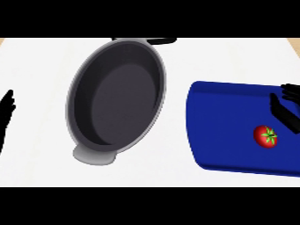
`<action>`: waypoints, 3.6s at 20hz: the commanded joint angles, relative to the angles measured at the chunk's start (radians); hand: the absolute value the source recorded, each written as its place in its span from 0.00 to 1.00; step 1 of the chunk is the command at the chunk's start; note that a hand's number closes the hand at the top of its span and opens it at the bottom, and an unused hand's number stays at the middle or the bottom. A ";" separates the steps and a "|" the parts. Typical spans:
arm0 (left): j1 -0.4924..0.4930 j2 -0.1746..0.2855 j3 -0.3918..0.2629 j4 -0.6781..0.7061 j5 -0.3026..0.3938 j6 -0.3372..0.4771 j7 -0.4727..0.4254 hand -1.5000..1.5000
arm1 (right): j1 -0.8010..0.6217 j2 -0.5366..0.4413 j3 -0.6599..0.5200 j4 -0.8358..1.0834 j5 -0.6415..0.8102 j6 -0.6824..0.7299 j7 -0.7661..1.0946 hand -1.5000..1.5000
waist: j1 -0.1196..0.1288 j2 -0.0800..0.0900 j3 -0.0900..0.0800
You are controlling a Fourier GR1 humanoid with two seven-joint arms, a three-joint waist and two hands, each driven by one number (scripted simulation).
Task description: Pick the tomato from the tray and place it in the pot
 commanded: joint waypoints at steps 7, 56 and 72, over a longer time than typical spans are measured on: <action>0.022 -0.037 -0.064 -0.106 -0.014 0.035 0.271 0.50 | 0.188 -0.014 0.139 -0.217 0.401 -0.529 0.222 0.00 | 0.029 -0.008 0.005; 0.034 -0.105 -0.006 -0.161 -0.112 -0.001 0.302 0.50 | 0.055 -0.278 0.257 -0.418 0.439 0.349 1.352 0.00 | 0.051 0.002 0.008; -0.004 -0.136 0.059 -0.185 -0.148 -0.068 0.365 0.50 | 0.043 -0.098 0.132 -0.197 0.463 0.448 1.171 0.00 | 0.044 0.002 0.009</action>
